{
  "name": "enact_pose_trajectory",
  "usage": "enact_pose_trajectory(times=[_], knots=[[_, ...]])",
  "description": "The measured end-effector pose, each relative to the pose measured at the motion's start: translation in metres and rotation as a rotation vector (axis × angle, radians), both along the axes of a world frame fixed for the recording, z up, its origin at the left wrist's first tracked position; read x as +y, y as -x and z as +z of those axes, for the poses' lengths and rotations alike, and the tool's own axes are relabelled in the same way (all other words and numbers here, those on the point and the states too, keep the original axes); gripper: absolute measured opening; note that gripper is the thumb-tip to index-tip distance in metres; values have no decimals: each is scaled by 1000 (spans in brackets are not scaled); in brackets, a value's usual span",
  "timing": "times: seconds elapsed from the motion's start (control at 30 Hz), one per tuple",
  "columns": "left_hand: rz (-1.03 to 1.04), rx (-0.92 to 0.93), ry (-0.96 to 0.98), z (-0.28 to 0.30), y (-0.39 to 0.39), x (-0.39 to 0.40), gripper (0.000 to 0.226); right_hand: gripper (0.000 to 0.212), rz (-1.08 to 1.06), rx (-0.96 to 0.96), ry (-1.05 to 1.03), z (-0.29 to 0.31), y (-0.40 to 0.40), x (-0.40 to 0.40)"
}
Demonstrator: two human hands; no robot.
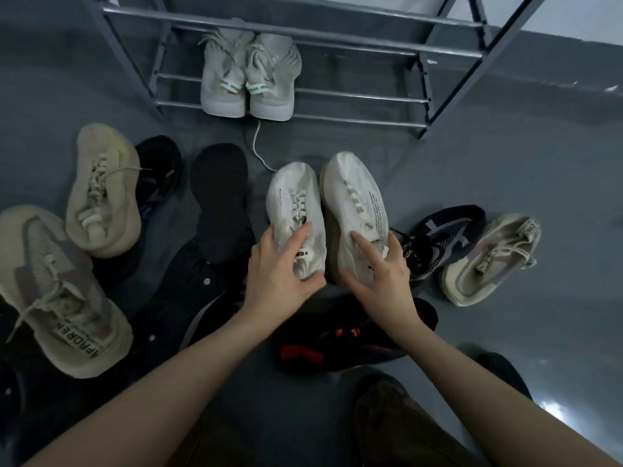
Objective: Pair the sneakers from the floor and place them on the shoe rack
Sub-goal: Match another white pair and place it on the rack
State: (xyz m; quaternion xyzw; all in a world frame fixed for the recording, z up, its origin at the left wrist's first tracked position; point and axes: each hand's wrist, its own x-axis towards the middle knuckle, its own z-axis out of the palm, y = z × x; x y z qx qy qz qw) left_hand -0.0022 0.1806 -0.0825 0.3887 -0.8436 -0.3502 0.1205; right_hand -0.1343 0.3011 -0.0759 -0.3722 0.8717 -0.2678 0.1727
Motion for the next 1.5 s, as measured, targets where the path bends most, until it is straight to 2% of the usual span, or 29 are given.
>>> enact_pose_trajectory(times=[0.13, 0.23, 0.33, 0.57, 0.77, 1.1, 1.23, 1.4, 1.5], knots=[[35, 124, -21, 16, -5, 1, 71, 50, -76, -32, 132, 18, -12, 3], [34, 217, -5, 32, -15, 5, 66, 49, -28, 63, 127, 33, -19, 7], [22, 294, 58, 50, -19, 7, 60, 49, -15, 80, 178, 47, -21, 7], [-43, 346, 138, 79, 18, -30, 53, 51, -87, 96, 297, 71, 20, -28], [-92, 352, 82, 64, 81, -75, 57, 58, -168, 71, 306, 63, 85, -75], [-48, 392, 90, 20, 172, -148, 49, 52, -186, 12, 322, 17, 170, -166], [-61, 325, 103, 5, 200, -170, 50, 48, -190, 0, 308, 5, 191, -191], [-161, 59, 158, -21, 208, -181, 62, 57, -161, -74, 139, -17, 200, -198], [-209, -64, 189, -31, 199, -178, 73, 59, -99, -90, 116, -31, 195, -179]])
